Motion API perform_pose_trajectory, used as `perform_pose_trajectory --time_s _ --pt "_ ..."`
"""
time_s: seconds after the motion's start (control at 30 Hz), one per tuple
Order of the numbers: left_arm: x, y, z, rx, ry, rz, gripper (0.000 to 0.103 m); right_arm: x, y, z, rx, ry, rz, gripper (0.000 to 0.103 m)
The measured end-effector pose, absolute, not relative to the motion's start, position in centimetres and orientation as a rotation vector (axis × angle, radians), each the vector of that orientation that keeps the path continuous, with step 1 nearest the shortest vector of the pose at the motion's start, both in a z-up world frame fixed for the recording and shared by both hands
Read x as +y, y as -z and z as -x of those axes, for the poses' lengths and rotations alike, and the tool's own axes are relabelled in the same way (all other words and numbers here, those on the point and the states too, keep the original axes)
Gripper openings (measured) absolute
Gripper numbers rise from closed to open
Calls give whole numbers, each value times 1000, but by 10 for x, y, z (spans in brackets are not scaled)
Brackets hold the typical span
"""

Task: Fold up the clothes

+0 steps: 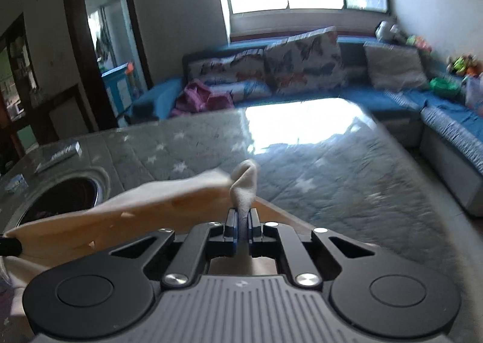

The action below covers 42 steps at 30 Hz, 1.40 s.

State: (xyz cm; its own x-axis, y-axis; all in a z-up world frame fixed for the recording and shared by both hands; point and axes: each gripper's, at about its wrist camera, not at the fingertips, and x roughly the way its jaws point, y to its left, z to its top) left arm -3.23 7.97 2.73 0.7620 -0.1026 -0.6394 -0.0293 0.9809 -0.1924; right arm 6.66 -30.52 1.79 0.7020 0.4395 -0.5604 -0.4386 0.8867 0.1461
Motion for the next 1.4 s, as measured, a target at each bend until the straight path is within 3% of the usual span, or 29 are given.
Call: perform_pose_trajectory --time_s 0.33,0.53,0.6,0.7,0.77,0.87,0.93,1.0,1.2,1.4 --pt "87 -10 67 762 94 210 8 -405 -52 27 479 -297 -38 5" --pt "84 6 82 834 124 188 12 -448 -32 59 543 -149 -72 6" --pt "84 8 84 844 123 178 13 -460 -19 59 591 -95 -70 15" --pt "84 0 87 820 129 156 24 -471 -19 59 597 -60 -75 18" --pt "81 -10 86 786 122 132 45 -471 -25 59 567 -57 -55 25" --pt "72 -23 76 749 132 105 46 -462 -35 53 531 -94 -39 40" --pt "63 -27 64 737 146 85 48 -453 -36 46 529 -149 -29 43" --pt "51 -28 49 725 163 53 50 -439 -33 40 538 -199 -21 55" --pt "21 -18 -7 734 183 15 51 -398 -17 21 595 -331 3 64" --pt "-3 0 -60 743 172 -11 51 -376 -2 2 643 -391 9 66"
